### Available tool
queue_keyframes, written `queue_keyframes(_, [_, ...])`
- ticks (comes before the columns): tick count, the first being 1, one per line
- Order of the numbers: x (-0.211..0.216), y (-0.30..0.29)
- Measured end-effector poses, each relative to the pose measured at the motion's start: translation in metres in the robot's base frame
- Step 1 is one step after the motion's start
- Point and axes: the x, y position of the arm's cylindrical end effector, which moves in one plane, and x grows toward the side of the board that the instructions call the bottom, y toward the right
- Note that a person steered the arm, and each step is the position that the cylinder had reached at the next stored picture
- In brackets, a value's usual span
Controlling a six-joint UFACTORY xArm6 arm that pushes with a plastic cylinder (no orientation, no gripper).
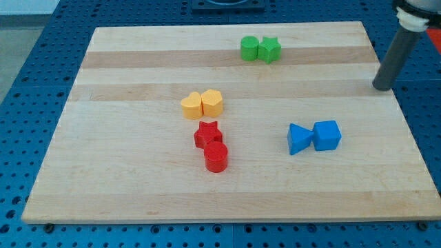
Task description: Move your arm to the bottom right side of the blue cube
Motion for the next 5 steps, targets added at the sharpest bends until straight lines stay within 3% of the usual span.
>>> queue_keyframes(2, [0.109, -0.005])
queue_keyframes(3, [0.15, -0.039])
queue_keyframes(5, [0.145, -0.083])
